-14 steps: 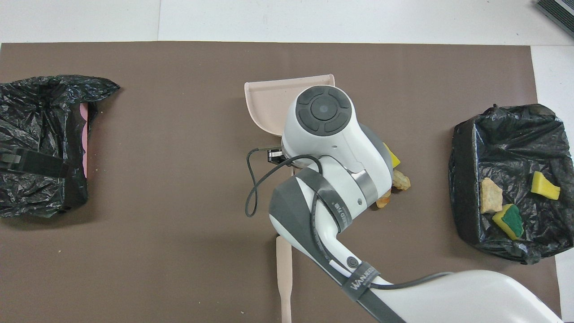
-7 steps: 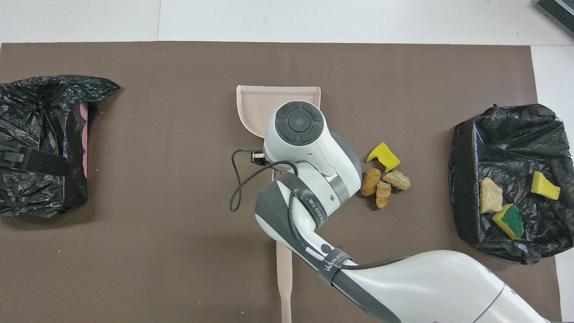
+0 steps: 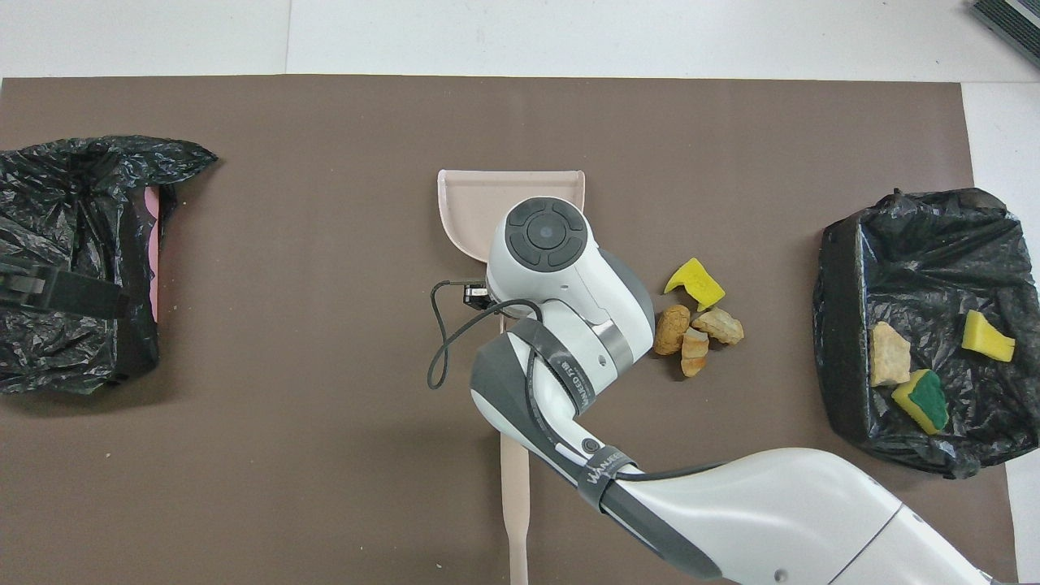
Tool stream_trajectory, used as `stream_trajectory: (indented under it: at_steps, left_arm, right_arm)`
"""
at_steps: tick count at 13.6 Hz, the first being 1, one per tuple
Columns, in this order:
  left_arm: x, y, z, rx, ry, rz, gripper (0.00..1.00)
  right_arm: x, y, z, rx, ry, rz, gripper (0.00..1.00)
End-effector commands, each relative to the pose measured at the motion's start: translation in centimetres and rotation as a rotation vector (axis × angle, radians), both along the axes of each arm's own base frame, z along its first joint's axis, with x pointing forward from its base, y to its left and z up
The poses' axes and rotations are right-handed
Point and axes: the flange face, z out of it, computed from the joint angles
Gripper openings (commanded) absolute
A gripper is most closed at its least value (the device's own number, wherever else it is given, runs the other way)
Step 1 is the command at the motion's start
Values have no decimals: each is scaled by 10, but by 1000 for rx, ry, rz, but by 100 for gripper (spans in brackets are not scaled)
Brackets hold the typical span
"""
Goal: Sweep and dump trash in bin
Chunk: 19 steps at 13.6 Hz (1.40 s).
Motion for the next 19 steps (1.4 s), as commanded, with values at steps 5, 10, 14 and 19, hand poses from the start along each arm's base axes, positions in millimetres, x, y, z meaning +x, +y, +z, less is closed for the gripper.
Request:
stream_trajectory:
  at_steps: [5,10,14,19]
  left_arm:
    - [-4,2,3,21,-11,-1,100]
    - [0,-3,-1,17,-35,-4,100]
    - [12,-16,-7,8,-77,-22,100]
    - [48,-61,-48,34,-123,-56,100]
  right_arm:
    - [-35,-22,87,-8,56,144,100]
    - [-113,1,104,-87,114,225,100]
    - [-142,12,106,-59,146,228,100]
    - [-214,6,78,-17,176,183,100]
